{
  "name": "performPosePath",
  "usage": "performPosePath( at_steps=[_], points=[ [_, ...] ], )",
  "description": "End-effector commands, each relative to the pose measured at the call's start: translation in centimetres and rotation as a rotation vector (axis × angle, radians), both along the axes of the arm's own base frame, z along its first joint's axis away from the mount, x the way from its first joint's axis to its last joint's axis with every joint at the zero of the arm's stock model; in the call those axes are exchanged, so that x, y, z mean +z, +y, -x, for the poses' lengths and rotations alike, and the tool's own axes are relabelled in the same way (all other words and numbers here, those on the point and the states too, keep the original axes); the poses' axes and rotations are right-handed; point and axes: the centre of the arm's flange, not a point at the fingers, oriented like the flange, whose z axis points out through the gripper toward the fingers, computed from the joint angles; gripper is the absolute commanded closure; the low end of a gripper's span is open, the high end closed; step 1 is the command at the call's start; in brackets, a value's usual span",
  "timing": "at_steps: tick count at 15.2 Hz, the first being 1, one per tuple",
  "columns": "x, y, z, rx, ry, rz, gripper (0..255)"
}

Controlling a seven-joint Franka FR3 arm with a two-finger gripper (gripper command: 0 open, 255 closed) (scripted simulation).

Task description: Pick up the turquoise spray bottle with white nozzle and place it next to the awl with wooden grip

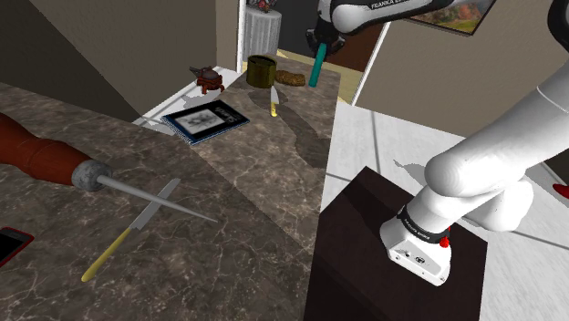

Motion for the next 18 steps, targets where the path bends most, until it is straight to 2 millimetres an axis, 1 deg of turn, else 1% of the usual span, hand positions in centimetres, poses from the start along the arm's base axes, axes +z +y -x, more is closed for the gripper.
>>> performPosePath(
  at_steps=[1, 16, 18],
  points=[
    [1.1, 0.0, -0.1, 0.0, 0.0, 0.0, 255],
    [8.8, 0.0, -0.1, 0.0, 0.0, 0.0, 255],
    [8.3, 2.6, -0.1, 0.0, 0.0, 0.0, 255]
  ],
)
